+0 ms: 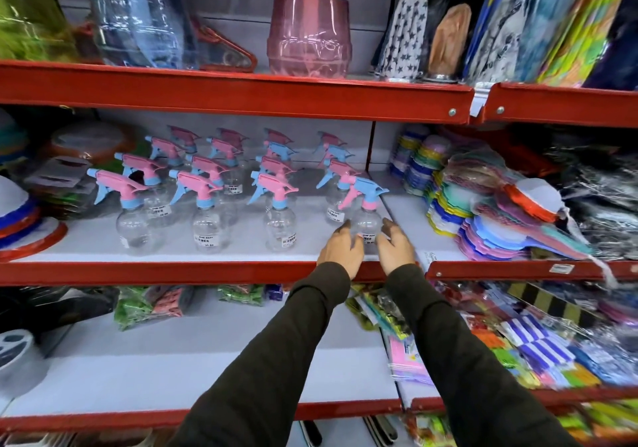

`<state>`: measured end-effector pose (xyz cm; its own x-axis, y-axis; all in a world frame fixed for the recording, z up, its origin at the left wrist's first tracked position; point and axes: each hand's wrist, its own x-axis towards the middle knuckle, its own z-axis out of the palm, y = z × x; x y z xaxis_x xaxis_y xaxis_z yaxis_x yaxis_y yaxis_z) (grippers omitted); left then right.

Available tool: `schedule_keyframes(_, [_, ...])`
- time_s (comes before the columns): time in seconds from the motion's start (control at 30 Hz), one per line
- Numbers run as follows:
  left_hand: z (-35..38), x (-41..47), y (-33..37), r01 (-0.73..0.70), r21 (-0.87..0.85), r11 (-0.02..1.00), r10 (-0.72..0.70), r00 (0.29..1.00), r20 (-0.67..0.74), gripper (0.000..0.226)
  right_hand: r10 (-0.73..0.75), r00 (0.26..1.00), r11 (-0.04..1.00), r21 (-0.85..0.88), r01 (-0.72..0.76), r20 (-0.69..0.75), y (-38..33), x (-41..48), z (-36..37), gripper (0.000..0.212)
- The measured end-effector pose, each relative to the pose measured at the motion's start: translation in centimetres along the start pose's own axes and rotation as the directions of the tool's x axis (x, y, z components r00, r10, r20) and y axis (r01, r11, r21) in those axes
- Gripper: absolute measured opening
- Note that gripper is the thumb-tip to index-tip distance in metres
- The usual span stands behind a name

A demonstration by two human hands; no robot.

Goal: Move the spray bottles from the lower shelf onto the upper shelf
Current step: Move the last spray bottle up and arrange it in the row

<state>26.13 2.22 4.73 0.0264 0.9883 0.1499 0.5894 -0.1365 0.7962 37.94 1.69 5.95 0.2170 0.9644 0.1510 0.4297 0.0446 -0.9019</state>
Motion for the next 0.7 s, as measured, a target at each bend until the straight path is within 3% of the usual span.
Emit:
schedule_keyframes(0.2, [-0.7,-0.1,-0.6,0.044,-0.063,0.997,-0.047,0.998,-0.032,0.041,-0.041,0.999,0.999,-0.011,0.041,0.013,0.6,-0.1,0.8,0.043])
schedule_keyframes(0.4, [-0.7,0.1,-1.3,0.046,-0.076,0.996,-0.051,0.997,-0.066,0.046,-0.072,0.997,0.997,0.031,0.071,0.035,0.7,-0.3,1.1,0.041])
schedule_keyframes(0.7, [-0.7,-0.2,-1.1,0.060,-0.026,0.998,-0.062,0.996,-0.070,0.047,-0.114,0.989,0.991,-0.063,0.120,0.092,0.9,-0.3,0.6,0.046])
